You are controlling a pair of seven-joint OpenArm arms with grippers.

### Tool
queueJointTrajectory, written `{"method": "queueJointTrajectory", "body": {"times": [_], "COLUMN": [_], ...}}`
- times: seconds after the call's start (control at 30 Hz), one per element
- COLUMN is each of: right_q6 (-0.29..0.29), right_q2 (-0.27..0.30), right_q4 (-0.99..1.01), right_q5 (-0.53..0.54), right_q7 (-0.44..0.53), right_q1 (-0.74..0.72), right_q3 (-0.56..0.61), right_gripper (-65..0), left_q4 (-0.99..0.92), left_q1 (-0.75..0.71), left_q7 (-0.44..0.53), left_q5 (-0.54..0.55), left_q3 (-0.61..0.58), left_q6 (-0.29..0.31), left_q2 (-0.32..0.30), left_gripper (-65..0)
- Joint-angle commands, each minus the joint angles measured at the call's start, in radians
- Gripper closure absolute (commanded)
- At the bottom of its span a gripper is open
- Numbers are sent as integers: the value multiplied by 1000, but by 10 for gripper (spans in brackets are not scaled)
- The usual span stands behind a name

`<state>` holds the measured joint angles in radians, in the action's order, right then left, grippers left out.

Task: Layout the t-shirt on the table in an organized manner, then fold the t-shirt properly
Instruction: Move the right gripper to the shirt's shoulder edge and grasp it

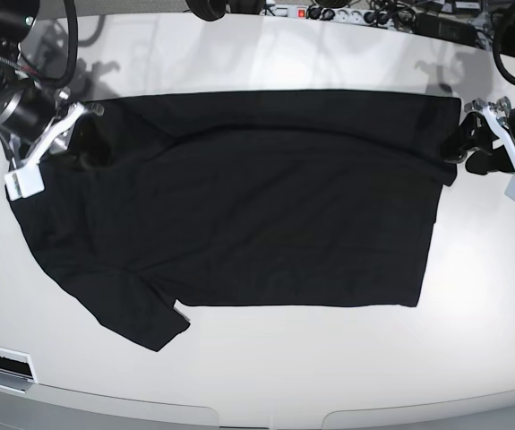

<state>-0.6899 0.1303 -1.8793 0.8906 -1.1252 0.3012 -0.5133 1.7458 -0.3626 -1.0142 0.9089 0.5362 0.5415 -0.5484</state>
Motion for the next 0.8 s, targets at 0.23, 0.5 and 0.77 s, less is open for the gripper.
{"method": "queueJointTrajectory", "body": {"times": [0.23, 0.5, 0.77], "right_q6": [-8, -8, 177], "right_q2": [12, 26, 28], "right_q4": [-15, 2, 3], "right_q5": [-152, -409, -533], "right_q7": [134, 253, 262], "right_q1": [-64, -85, -130], "right_q3": [61, 212, 212], "right_gripper": [0, 0, -33], "left_q4": [13, 13, 13], "left_q1": [5, 5, 5], "left_q7": [11, 11, 11], "left_q5": [16, 15, 16], "left_q3": [8, 8, 8], "left_q6": [4, 4, 4], "left_q2": [-19, -19, -19], "left_gripper": [-354, -354, -354]}}
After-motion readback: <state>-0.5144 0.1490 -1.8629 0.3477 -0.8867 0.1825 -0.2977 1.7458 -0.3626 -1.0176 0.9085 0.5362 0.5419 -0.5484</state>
